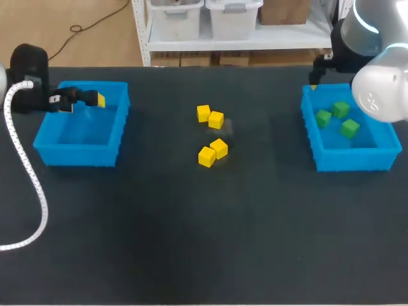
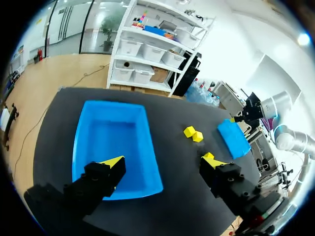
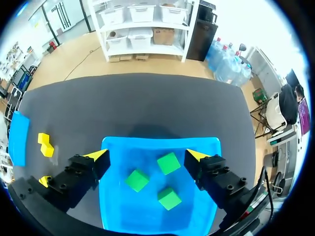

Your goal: Put the green cubes in the right bin and the yellow cubes in the left bin.

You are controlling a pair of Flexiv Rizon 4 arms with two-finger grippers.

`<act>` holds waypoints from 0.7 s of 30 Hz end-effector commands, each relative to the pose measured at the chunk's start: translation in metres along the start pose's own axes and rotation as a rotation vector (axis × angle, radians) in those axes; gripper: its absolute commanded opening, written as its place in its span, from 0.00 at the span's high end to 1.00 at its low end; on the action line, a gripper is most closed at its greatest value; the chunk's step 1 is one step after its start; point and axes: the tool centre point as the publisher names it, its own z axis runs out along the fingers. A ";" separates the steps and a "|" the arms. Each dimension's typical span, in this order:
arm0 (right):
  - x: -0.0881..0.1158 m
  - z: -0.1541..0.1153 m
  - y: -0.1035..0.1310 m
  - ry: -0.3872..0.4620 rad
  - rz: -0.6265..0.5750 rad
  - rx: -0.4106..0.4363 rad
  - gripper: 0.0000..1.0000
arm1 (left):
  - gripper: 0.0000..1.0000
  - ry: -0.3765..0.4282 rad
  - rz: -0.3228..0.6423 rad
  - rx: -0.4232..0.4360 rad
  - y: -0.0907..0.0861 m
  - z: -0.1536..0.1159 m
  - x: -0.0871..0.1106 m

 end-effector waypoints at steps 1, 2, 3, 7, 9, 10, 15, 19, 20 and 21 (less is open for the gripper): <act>0.002 -0.001 0.000 -0.005 0.001 0.002 0.00 | 0.00 0.038 0.095 0.039 0.003 -0.010 -0.012; 0.002 -0.001 0.000 -0.005 0.001 0.002 0.00 | 0.00 0.051 0.129 0.034 0.001 -0.009 -0.018; 0.002 -0.001 0.000 -0.005 0.001 0.002 0.00 | 0.00 0.068 0.160 0.027 -0.002 -0.007 -0.024; 0.002 -0.001 0.000 -0.005 0.001 0.002 0.00 | 0.00 0.120 0.261 0.037 -0.018 0.003 -0.047; 0.002 -0.001 0.000 -0.005 0.001 0.002 0.00 | 0.00 0.150 0.305 0.053 -0.031 0.011 -0.057; 0.002 -0.001 0.000 -0.005 0.001 0.002 0.00 | 0.00 0.166 0.325 0.058 -0.038 0.016 -0.061; 0.002 -0.001 0.000 -0.005 0.001 0.002 0.00 | 0.00 0.262 0.400 0.102 -0.074 0.042 -0.073; 0.002 -0.001 0.000 -0.005 0.001 0.002 0.00 | 0.00 0.341 0.449 0.128 -0.103 0.066 -0.071; 0.002 -0.001 0.000 -0.005 0.001 0.002 0.00 | 0.00 0.362 0.466 0.133 -0.110 0.073 -0.068; 0.002 -0.001 0.000 -0.005 0.001 0.002 0.00 | 0.00 0.382 0.476 0.128 -0.115 0.079 -0.066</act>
